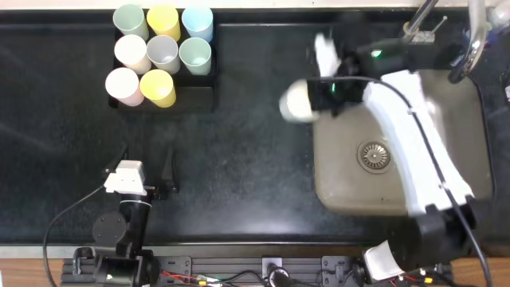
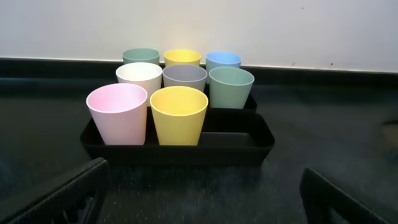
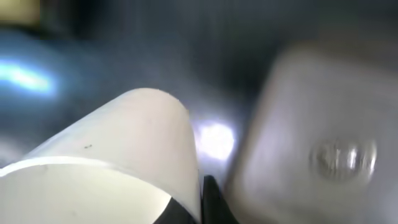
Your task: Store Cups
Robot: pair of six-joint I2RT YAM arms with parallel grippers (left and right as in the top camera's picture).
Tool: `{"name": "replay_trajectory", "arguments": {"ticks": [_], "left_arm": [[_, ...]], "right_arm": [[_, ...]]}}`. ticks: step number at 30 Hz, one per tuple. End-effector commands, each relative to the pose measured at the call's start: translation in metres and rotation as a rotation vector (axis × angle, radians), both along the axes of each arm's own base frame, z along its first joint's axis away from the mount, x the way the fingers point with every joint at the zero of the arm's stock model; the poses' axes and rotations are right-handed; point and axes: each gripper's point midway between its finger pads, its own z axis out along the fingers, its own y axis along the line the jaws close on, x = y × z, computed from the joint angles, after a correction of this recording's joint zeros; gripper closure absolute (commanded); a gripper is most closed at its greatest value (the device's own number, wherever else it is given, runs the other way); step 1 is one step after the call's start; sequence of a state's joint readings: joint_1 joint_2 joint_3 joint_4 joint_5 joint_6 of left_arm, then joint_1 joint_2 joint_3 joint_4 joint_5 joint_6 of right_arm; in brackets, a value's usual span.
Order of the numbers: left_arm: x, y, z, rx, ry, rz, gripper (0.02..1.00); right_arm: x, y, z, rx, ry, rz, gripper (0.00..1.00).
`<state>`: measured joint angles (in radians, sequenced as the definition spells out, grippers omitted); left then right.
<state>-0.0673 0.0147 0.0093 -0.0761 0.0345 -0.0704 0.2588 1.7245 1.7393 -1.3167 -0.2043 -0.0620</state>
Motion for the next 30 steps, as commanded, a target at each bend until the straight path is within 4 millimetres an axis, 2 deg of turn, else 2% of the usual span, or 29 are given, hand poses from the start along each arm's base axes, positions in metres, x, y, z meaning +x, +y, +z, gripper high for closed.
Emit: {"name": "replay_trajectory", "arguments": {"ticks": [1,5,8,10,18,23,30], "left_arm": [[-0.001,-0.004,0.001,0.016,-0.01,-0.025,0.02],[-0.001,-0.004,0.001,0.016,-0.01,-0.025,0.02],[-0.001,-0.004,0.001,0.016,-0.01,-0.025,0.02],[-0.001,-0.004,0.001,0.016,-0.01,-0.025,0.02],[-0.001,-0.004,0.001,0.016,-0.01,-0.025,0.02],[-0.001,-0.004,0.001,0.016,-0.01,-0.025,0.02],[-0.001,-0.004,0.001,0.016,-0.01,-0.025,0.02]], "right_arm": [[0.011,0.04,0.096,0.179,-0.239,0.046,0.958],[0.016,0.088,0.131,0.298,-0.352,0.131,0.961],[0.015,0.114,0.133,0.336,-0.36,0.158,0.961],[0.013,0.129,0.124,0.344,-0.329,0.168,0.961],[0.006,0.178,0.063,0.322,-0.139,0.148,0.961],[0.007,0.197,0.03,0.29,-0.056,0.116,0.961],[0.021,0.209,0.002,0.182,-0.07,0.029,0.961]]}}
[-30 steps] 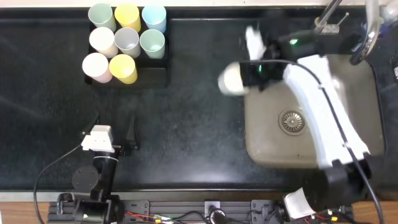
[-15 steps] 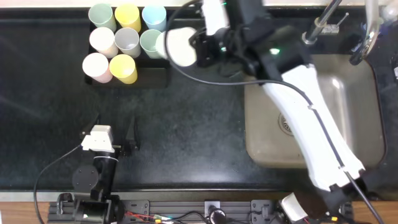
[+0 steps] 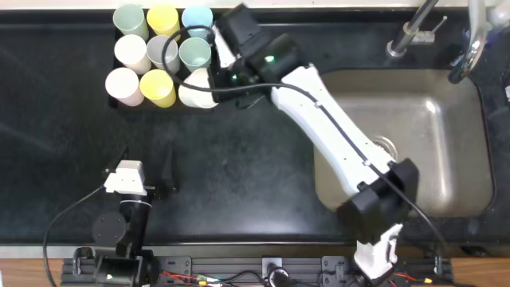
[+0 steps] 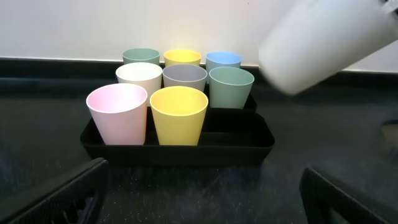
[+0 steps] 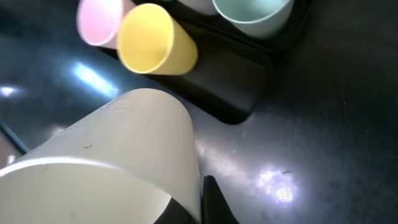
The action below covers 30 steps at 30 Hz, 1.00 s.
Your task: Store Cups
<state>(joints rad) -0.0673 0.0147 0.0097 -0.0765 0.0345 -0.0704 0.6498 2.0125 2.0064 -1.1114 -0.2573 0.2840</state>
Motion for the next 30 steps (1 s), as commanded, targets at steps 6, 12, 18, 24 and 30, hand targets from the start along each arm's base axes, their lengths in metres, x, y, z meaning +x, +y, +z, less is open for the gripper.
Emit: {"name": "replay_trajectory", "arguments": {"ticks": [6,12,18,24,30], "left_arm": [[-0.001,-0.004,0.001,0.016,-0.01,-0.025,0.02],[-0.001,-0.004,0.001,0.016,-0.01,-0.025,0.023],[-0.001,-0.004,0.001,0.016,-0.01,-0.025,0.02],[-0.001,-0.004,0.001,0.016,-0.01,-0.025,0.023],[-0.001,-0.004,0.001,0.016,-0.01,-0.025,0.02]], "right_arm": [[0.034,0.008,-0.008,-0.107,-0.103,-0.157,0.961],[0.046,0.013,-0.02,-0.145,-0.115,-0.19,0.961],[0.049,0.003,-0.036,-0.217,-0.111,-0.22,0.958],[0.049,0.004,-0.051,-0.24,-0.09,-0.215,0.961],[0.049,0.003,-0.059,-0.254,-0.076,-0.212,0.958]]}}
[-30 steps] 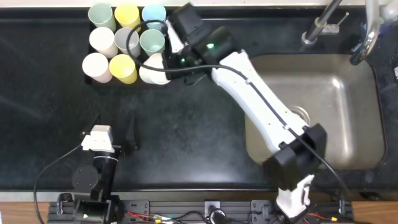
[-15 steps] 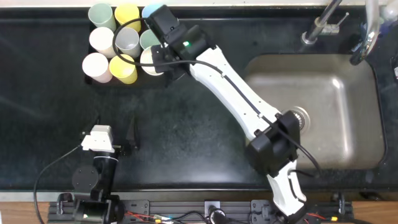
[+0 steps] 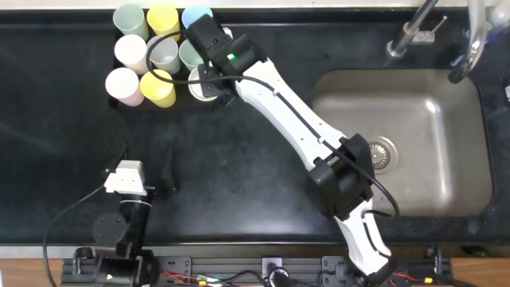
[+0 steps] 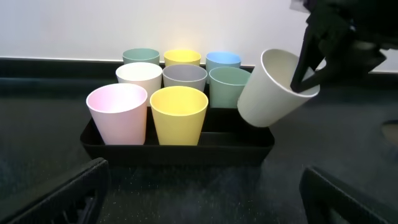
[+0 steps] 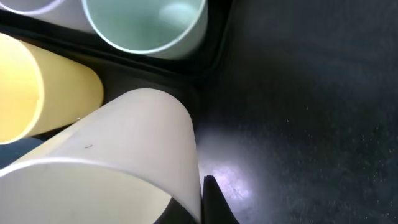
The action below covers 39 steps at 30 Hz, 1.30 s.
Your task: Store Cups
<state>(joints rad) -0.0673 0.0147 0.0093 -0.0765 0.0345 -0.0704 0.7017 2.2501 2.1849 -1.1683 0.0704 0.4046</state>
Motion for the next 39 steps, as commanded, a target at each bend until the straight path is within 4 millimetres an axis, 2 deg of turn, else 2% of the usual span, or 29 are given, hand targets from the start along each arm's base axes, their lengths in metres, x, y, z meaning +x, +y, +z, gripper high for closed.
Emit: {"name": "replay_trajectory", "arguments": {"ticks": [1,11,22,39], "left_arm": [[-0.001,-0.004,0.001,0.016,-0.01,-0.025,0.02],[-0.001,-0.004,0.001,0.016,-0.01,-0.025,0.02],[-0.001,-0.004,0.001,0.016,-0.01,-0.025,0.02],[-0.001,-0.004,0.001,0.016,-0.01,-0.025,0.02]], "right_arm": [[0.005,0.006,0.006,0.014,-0.025,-0.004,0.961],[0.009,0.018,0.007,0.053,-0.047,-0.021,0.961],[0.001,0.036,-0.009,0.058,-0.024,0.007,0.961],[0.009,0.036,-0.018,0.052,-0.036,-0.024,0.956]]}}
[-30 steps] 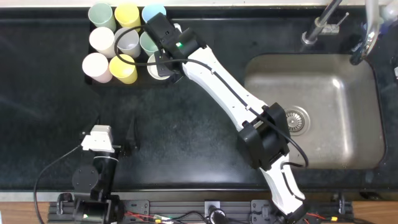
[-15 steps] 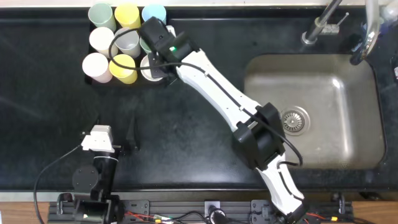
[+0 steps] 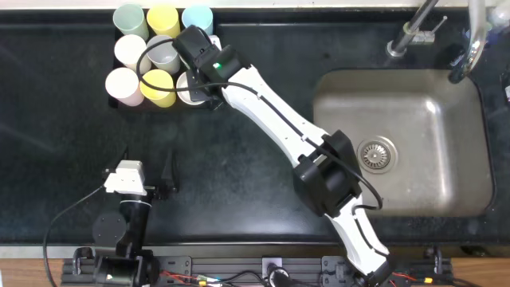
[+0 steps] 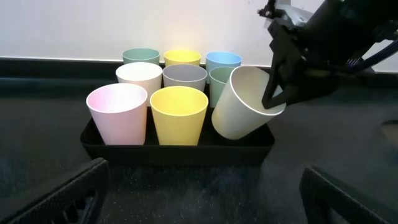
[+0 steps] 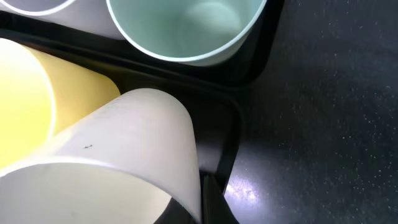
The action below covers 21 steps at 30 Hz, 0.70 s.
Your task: Store Cups
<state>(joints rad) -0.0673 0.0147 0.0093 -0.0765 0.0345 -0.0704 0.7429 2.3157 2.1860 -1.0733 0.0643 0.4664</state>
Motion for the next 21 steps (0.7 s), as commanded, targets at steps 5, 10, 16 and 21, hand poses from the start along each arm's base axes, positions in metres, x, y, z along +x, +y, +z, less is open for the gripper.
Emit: {"name": "replay_trajectory", "arguments": {"ticks": [5,10,16,21], "left_arm": [[-0.001,-0.0044,0.0014,0.016,-0.01,-0.025,0.023],[-0.001,-0.0044,0.0014,0.016,-0.01,-0.025,0.02],[-0.001,-0.0044,0.0014,0.016,-0.01,-0.025,0.02],[-0.001,-0.0044,0.0014,0.016,-0.01,-0.025,0.02]], "right_arm": [[0.0111,0.0001,0.0049,-0.005,-0.041,-0.023,0.958],[0.0108,-0.0012,0.0033,-0.01,-0.037,-0.024,0.958],[0.0107,-0.0034,-0.0005,-0.016,-0.03,-0.027,0.958],[0.0112,-0.0055,-0.0025,-0.02,-0.026,-0.03,0.958]]}}
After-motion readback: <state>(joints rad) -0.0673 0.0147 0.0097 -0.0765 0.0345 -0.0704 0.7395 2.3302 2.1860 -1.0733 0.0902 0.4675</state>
